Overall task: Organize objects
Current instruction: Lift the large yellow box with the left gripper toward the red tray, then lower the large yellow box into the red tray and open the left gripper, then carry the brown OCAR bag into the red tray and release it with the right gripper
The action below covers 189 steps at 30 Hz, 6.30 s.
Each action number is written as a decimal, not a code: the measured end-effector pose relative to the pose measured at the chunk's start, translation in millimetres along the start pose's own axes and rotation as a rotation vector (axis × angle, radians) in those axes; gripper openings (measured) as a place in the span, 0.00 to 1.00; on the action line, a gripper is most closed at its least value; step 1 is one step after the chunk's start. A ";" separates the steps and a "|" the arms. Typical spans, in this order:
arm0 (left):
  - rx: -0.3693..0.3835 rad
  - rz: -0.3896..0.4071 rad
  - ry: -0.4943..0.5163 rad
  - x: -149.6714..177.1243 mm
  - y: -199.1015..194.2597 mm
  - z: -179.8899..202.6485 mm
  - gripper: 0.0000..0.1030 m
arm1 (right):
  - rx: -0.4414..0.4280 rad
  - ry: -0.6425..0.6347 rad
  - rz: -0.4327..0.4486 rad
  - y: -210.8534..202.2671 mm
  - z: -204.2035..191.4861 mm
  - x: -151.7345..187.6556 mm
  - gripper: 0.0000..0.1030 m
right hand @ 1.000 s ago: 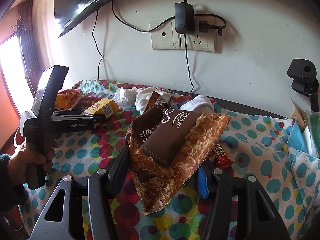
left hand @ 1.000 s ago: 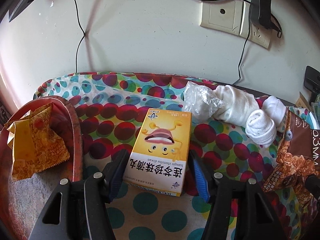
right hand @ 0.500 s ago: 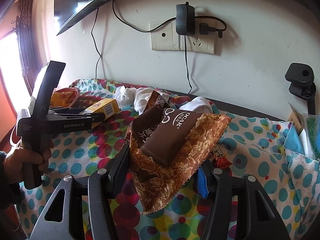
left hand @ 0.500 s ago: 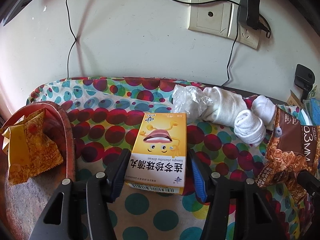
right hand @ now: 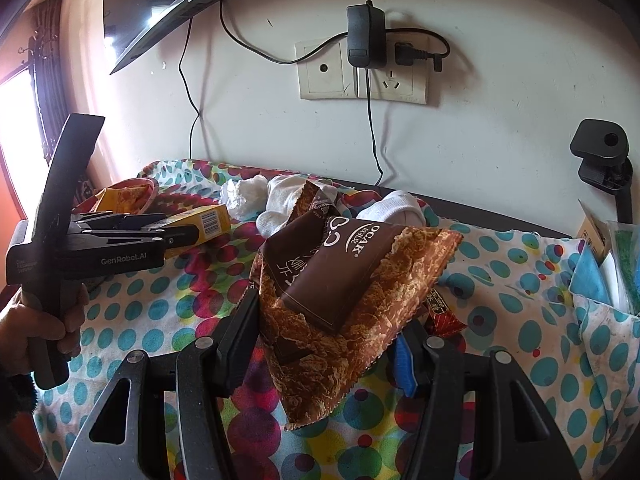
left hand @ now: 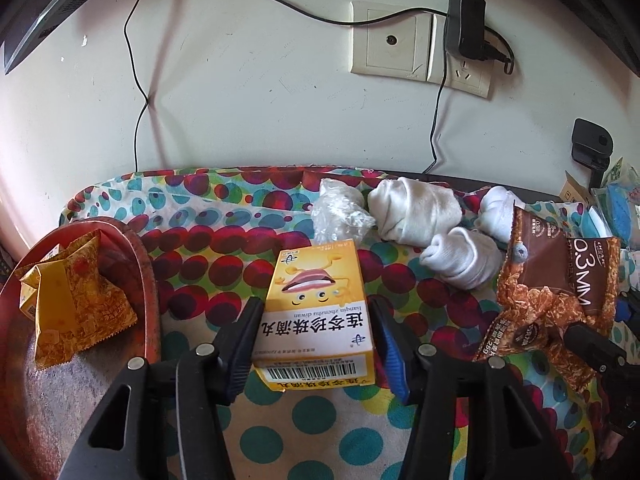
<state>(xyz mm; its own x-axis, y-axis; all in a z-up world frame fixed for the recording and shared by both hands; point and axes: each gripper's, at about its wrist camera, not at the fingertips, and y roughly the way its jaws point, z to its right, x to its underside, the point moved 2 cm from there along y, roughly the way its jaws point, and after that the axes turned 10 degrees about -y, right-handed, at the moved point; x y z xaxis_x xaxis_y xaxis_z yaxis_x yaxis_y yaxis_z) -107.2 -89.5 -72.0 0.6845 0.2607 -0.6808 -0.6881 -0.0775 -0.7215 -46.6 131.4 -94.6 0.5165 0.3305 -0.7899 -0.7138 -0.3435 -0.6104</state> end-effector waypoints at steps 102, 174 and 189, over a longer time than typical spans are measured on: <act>-0.286 -0.075 -0.287 3.1 -72.3 -274.6 0.65 | 0.024 0.012 -0.029 6.6 5.1 -0.3 0.53; 0.065 0.115 0.037 123.0 -168.0 -123.9 0.70 | -0.411 -0.221 -0.093 61.8 -220.6 -132.2 0.52; -0.008 0.152 -0.031 116.4 -170.7 -143.7 0.70 | -0.445 -0.296 -0.177 140.2 -257.1 -148.6 0.52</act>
<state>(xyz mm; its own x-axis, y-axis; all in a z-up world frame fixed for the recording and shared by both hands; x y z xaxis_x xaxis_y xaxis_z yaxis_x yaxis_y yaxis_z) 124.6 -184.2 -46.3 0.5646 0.2753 -0.7781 -0.7813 -0.1256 -0.6114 -101.8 -191.9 -77.9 0.4094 0.6275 -0.6623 -0.3271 -0.5767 -0.7486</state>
